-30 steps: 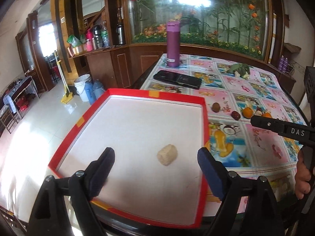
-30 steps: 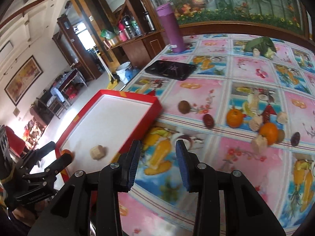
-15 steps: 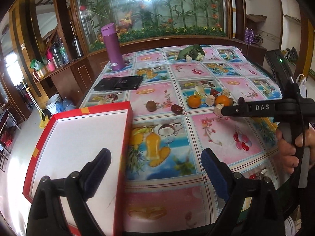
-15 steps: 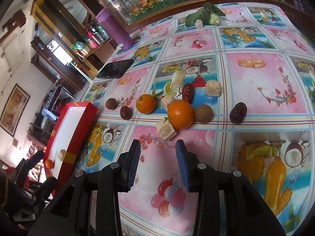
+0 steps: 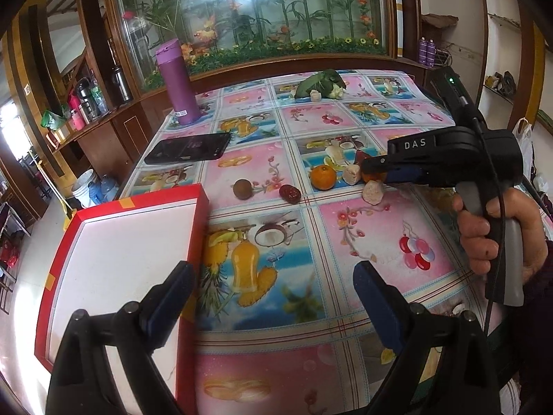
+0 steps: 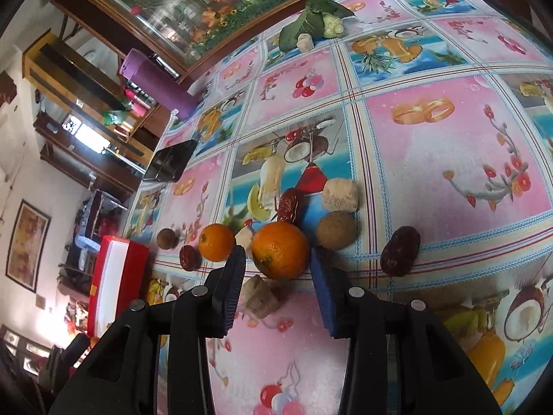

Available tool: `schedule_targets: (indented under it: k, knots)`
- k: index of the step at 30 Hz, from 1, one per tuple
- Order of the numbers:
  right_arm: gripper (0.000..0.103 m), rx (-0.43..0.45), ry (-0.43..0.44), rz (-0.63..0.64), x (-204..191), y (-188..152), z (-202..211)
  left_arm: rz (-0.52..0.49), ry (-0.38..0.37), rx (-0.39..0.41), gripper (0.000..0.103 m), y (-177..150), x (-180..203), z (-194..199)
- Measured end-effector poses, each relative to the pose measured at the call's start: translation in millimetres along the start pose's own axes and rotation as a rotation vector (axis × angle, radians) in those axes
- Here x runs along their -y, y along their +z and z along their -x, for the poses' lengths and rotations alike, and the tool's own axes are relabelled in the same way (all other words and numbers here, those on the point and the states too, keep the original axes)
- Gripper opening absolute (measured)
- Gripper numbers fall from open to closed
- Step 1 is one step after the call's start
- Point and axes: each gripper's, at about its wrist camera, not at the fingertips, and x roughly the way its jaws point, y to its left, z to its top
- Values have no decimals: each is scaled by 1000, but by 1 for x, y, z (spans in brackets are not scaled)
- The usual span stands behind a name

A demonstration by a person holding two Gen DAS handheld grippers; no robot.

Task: Organize fruits
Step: 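Grasp an orange with the right tool while the left tool grasps a beige cube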

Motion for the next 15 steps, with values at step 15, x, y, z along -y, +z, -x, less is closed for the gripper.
schedule_targets:
  k: [15]
  knots:
    - [32, -62, 113, -15, 3, 13, -9, 67, -45, -108, 94, 29, 4, -58]
